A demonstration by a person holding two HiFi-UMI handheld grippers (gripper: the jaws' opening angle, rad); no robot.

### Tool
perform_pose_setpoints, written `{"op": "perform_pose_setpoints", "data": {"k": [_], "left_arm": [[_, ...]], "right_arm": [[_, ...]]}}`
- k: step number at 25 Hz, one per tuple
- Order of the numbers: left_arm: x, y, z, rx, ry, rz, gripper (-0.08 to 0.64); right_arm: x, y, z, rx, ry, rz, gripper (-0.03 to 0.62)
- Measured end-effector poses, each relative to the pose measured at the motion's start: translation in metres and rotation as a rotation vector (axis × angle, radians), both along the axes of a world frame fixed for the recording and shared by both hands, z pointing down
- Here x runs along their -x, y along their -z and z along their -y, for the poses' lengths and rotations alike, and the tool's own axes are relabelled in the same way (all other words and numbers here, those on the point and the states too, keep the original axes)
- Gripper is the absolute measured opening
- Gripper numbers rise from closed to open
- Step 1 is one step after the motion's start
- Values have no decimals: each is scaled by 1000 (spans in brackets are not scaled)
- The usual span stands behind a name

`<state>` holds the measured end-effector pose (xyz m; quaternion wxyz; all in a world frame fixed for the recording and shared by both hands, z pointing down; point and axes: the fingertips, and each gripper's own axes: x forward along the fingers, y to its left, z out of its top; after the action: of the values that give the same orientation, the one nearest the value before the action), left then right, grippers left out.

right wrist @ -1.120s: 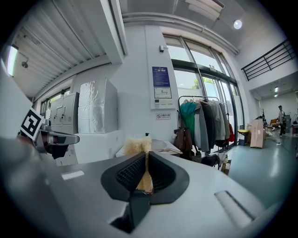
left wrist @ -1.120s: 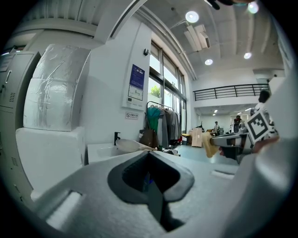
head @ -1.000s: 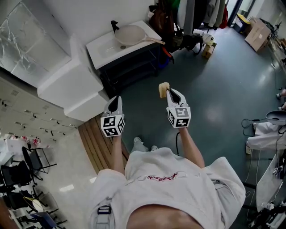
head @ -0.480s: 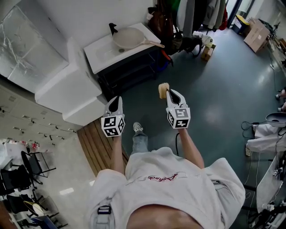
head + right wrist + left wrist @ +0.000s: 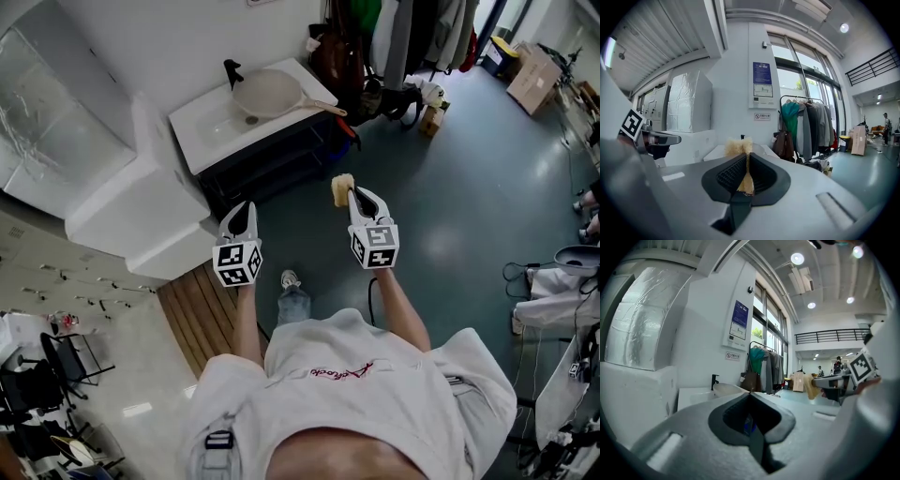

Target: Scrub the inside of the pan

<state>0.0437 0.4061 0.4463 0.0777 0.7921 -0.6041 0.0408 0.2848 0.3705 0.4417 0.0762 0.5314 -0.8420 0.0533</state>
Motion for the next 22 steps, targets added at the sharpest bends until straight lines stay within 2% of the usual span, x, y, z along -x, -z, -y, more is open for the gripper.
{"op": "perform_pose_setpoints", "data": {"k": [22], "left_arm": [[76, 12, 192, 3, -42, -16, 0]], "right_arm": [[80, 17, 188, 4, -32, -12, 28]]}}
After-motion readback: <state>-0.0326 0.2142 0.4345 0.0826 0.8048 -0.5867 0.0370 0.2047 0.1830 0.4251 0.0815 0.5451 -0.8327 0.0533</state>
